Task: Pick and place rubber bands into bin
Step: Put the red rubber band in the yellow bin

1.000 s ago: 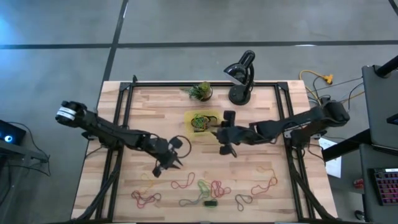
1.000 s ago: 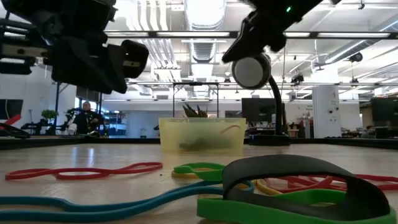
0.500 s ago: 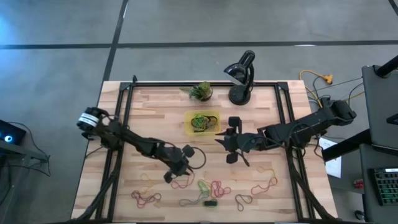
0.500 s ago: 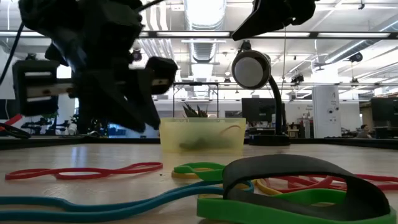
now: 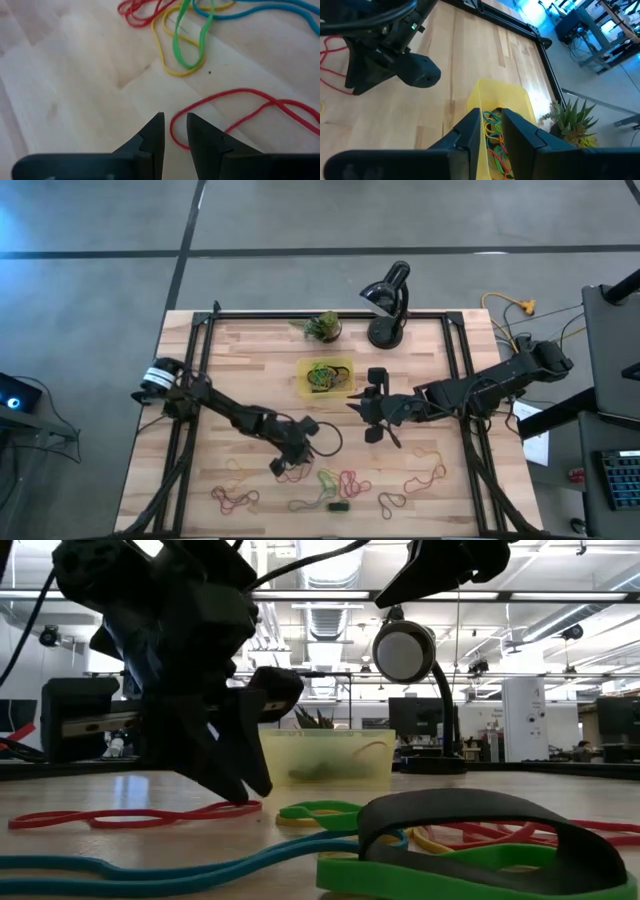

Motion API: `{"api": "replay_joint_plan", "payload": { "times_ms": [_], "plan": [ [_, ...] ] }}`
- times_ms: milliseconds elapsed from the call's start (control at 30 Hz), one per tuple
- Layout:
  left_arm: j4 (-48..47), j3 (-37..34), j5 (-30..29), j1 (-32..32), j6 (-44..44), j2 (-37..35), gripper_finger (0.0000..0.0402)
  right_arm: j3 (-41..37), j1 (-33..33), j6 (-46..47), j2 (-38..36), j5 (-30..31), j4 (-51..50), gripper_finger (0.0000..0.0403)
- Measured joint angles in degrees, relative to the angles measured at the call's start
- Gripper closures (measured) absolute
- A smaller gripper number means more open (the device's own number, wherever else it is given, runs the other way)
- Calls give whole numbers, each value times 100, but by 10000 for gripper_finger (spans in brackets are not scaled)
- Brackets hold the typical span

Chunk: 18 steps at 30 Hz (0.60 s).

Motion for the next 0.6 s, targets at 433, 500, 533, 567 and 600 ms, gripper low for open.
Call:
{"api": "replay_joint_plan", "payload": {
  "times_ms": [433, 500, 533, 567, 600],
  "plan": [
    [-390, 13, 82, 252, -780, 4, 336, 0, 0, 62, 2, -3, 1, 328],
    [-422, 18, 81, 253, -772, 6, 339, 0, 0, 59, 2, -3, 1, 331],
    [-463, 30, 82, 254, -750, 7, 344, 0, 0, 62, 2, -4, 2, 333],
    [-497, 32, 84, 254, -692, 7, 350, 0, 0, 64, 2, -4, 0, 334],
    [-507, 30, 87, 254, -645, 7, 359, 0, 0, 72, 2, -4, 1, 335]
  ]
}}
